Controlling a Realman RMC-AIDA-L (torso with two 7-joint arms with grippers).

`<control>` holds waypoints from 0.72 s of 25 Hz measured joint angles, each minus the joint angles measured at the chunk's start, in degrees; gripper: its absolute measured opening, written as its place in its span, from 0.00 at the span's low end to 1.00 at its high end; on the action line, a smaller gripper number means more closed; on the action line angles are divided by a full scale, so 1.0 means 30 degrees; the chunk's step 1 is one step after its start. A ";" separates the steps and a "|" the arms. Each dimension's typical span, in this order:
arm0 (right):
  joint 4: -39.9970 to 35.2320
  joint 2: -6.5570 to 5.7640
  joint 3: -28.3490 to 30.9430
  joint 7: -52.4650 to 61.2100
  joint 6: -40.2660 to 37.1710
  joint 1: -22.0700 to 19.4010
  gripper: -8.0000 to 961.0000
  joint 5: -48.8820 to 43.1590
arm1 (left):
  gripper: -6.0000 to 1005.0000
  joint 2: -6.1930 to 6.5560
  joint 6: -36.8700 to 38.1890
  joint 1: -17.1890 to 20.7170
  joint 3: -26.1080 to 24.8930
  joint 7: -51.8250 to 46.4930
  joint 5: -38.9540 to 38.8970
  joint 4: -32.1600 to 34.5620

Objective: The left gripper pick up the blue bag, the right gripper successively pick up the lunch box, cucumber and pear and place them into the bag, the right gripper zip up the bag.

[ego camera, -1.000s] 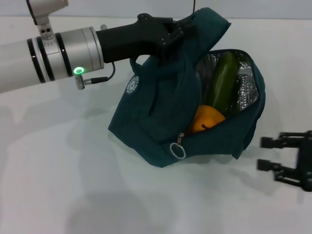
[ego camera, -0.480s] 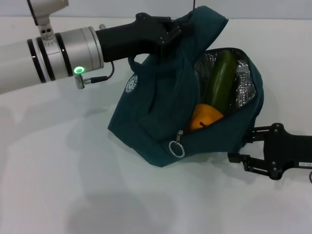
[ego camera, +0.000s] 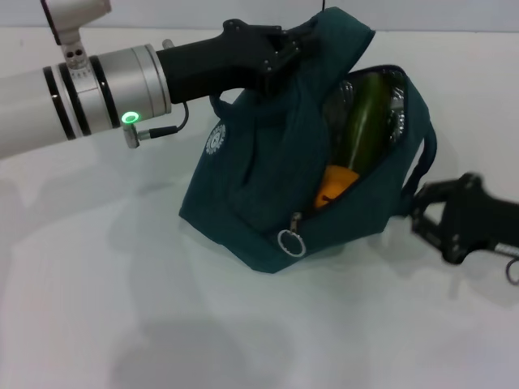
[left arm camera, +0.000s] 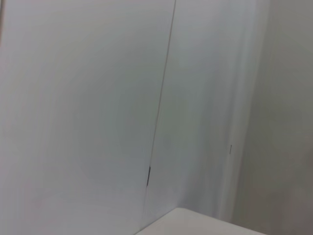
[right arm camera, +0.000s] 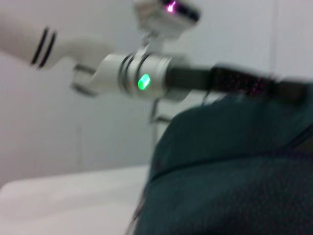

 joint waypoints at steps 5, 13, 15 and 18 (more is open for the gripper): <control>0.0046 -0.0100 0.0046 -0.0912 -0.0108 -0.1089 0.09 0.4068 | 0.05 -0.0020 0.0110 0.0452 0.0022 0.0804 -0.0576 -0.0178; -0.0303 -0.0298 0.0141 -0.1439 -0.2699 -0.1303 0.08 0.7141 | 0.05 -0.0069 0.3090 0.1326 0.0067 0.5150 -0.3830 -0.2633; -0.0511 -0.0289 0.0245 -0.1438 -0.3145 -0.1256 0.08 0.7246 | 0.05 -0.0114 0.3499 0.1328 0.0071 0.6798 -0.4337 -0.3972; -0.0448 -0.0242 0.0270 -0.1452 -0.2172 -0.1279 0.08 0.7233 | 0.04 -0.0201 0.3619 0.1337 0.0081 0.8582 -0.4772 -0.5710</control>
